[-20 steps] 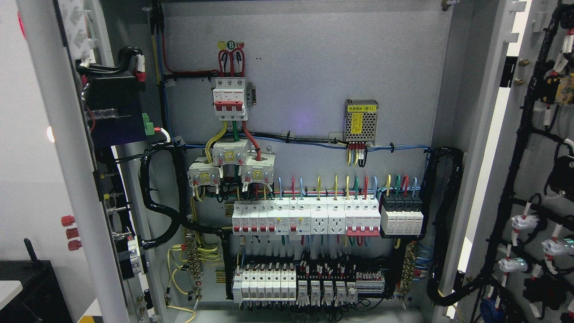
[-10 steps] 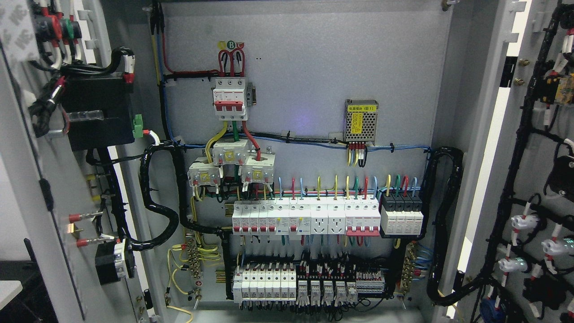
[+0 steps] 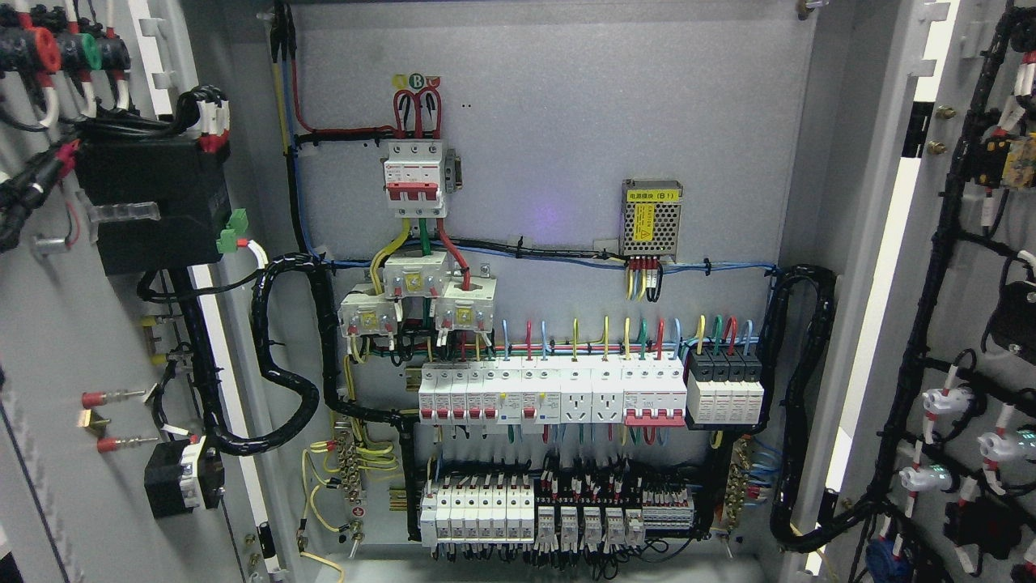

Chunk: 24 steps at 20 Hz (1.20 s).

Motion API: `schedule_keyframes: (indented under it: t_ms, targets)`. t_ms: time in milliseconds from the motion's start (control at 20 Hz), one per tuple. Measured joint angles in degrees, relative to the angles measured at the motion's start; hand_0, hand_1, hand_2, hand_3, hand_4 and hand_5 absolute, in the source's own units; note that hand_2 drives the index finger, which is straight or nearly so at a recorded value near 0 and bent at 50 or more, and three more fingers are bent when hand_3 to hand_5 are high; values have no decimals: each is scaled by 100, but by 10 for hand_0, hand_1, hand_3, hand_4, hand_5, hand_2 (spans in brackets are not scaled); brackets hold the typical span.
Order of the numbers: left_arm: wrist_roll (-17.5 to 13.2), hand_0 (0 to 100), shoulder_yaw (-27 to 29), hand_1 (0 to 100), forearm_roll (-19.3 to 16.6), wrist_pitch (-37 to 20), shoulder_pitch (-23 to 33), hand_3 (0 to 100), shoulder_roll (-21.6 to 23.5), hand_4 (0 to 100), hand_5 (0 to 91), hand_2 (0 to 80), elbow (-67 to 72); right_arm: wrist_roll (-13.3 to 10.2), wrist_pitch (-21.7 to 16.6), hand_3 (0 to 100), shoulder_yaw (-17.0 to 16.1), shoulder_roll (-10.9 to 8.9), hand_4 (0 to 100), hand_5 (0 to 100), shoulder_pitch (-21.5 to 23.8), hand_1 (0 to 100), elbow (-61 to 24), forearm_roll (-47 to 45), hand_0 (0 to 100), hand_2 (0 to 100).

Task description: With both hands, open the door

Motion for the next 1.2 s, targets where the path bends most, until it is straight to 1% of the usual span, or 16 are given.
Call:
schedule_keyframes:
  t_ms: [701,1052,1202]
  targets:
    - [0,0,0,0,0,0,2,0,0,31,0,0,0,-48,19,0,248,214,0,0,-124,0,74,238,107,0]
    - [0,0,-3,0,2,0,-35,0,0,31,0,0,-1,-63,15,0,276,263,0,0,-154,0,106,282,107,0]
    - [0,0,-2,0,2,0,-66,0,0,31,0,0,0,-30,-8,0,254,263,0,0,-151,0,124,292,107,0]
